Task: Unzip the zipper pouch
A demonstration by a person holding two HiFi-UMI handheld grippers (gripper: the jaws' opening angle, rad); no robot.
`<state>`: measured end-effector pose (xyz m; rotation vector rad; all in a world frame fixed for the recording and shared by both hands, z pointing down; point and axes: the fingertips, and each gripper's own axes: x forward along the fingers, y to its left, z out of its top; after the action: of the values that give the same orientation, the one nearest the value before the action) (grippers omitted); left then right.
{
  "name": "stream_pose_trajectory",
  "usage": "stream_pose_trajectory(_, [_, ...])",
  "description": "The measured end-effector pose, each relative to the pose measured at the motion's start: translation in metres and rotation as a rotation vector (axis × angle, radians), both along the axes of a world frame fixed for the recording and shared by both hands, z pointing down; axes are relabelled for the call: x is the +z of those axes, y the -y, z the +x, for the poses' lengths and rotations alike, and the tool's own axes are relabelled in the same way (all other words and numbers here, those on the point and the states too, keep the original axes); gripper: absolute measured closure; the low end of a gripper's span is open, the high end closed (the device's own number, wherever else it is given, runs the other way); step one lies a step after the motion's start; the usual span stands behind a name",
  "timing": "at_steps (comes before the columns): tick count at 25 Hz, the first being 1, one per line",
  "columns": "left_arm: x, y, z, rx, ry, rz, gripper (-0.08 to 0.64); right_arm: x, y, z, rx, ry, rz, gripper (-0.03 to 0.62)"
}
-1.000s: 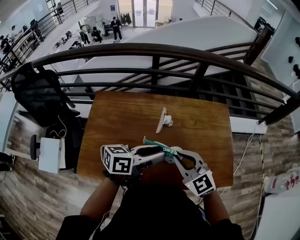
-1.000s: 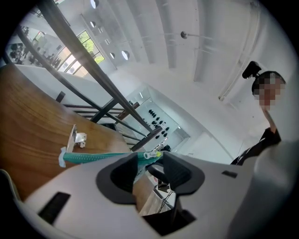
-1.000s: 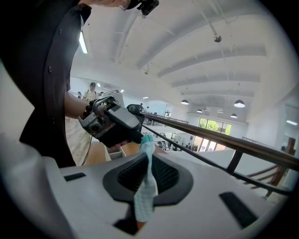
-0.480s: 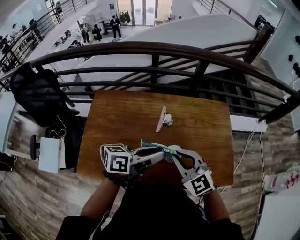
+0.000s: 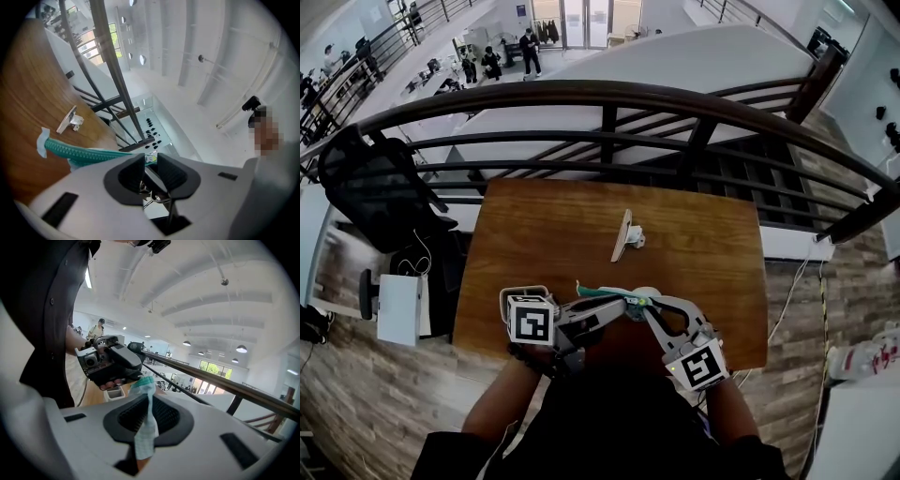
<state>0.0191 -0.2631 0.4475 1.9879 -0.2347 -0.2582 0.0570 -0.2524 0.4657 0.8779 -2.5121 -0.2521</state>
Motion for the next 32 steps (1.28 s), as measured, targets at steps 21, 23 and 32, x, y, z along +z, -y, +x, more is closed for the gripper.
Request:
stream_pose_trajectory(21, [0.007, -0.005, 0.011, 0.057, 0.133, 0.057, 0.541, 0.010, -0.007, 0.001, -0.021, -0.022, -0.041, 0.563])
stream_pose_trajectory(23, [0.011, -0.005, 0.013, 0.055, 0.137, 0.039, 0.544, 0.014, -0.009, 0.002, -0.027, -0.017, -0.062, 0.559])
stream_pose_trajectory(32, [0.034, -0.009, 0.015, 0.066, 0.202, 0.006, 0.546, 0.019, -0.024, -0.001, -0.093, 0.035, -0.138, 0.464])
